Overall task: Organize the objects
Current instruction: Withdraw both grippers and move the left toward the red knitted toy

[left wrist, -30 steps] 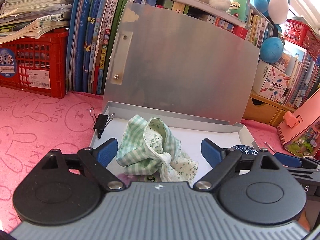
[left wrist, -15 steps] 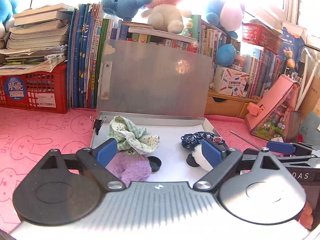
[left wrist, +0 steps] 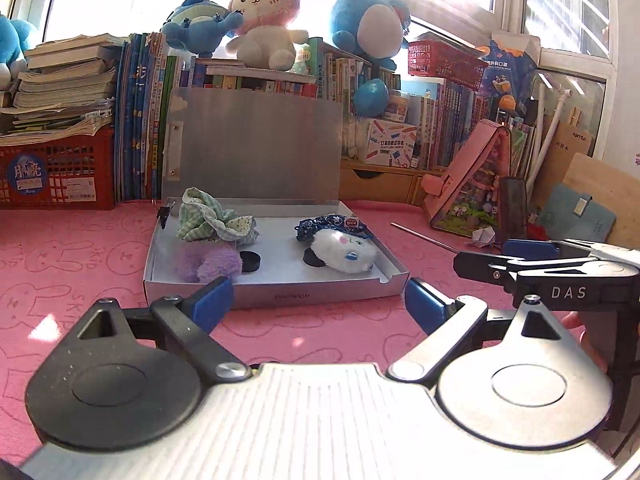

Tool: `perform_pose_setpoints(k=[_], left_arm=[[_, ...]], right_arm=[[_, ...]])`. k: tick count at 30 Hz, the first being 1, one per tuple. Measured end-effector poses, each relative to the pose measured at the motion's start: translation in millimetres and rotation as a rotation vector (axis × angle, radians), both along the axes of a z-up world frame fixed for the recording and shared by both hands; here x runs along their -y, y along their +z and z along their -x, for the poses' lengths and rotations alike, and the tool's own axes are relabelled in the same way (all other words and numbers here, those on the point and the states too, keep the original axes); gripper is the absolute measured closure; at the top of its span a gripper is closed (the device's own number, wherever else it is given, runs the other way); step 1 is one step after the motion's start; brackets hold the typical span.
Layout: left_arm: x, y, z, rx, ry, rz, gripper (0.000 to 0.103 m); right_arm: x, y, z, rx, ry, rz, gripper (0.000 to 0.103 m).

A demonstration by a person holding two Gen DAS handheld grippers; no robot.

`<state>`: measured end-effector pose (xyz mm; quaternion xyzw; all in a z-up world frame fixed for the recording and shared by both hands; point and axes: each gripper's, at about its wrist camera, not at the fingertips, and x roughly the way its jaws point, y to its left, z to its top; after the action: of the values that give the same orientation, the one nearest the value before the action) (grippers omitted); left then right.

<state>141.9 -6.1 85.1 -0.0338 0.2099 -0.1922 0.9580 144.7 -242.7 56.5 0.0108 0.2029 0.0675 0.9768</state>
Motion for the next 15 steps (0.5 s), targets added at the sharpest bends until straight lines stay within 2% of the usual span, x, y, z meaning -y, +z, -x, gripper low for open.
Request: perform_pose_setpoints(k=[7,15], left_arm=[[0,-22,35,0.000,0.019,-0.012,0.008],[13,-49,56,-0.034,0.010,-0.038,0.008]], right_arm=[[1,-19,33,-0.005,-0.006,0.006,0.008],[-3,-47,59,-0.028,-0.046,0.020,0.008]])
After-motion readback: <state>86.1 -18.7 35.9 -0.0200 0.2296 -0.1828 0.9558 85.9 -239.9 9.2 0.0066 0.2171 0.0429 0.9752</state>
